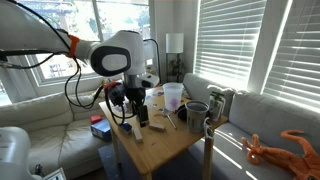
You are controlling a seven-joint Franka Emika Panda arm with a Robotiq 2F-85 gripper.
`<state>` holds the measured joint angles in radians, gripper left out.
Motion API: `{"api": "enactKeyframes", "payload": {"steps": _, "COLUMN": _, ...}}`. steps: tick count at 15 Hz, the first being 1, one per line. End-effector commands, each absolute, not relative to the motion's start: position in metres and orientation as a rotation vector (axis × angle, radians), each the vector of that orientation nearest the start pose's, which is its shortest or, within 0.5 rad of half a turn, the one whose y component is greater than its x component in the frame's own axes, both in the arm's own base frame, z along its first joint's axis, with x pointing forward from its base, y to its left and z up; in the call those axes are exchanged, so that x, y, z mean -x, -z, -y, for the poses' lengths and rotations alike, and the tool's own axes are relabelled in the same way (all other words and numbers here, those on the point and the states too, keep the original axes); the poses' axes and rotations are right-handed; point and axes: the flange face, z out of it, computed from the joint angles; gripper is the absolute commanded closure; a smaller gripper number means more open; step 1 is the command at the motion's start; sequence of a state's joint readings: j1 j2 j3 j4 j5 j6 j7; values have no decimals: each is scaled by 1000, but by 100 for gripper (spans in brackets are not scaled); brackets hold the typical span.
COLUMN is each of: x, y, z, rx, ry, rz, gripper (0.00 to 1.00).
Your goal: Place the toy cars on top of two stacked wooden blocks each
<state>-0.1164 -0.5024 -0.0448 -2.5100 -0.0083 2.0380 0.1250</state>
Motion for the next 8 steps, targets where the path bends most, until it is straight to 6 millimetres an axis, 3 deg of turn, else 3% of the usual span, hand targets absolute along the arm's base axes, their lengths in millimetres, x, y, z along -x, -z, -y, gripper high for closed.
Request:
{"api": "enactKeyframes", "payload": {"steps": 1, "x": -389, "y": -458, "z": 64, "rx": 3097, "ry": 46, "rz": -432, "gripper": 0}}
{"api": "enactKeyframes", "payload": {"steps": 4, "x": -389, "y": -458, "z": 64, "rx": 3097, "ry": 46, "rz": -432, "gripper": 0}}
{"api": "enactKeyframes", "payload": {"steps": 8, "x": -385, "y": -455, "z": 37, "rx": 3110, "ry": 37, "rz": -231, "gripper": 0}}
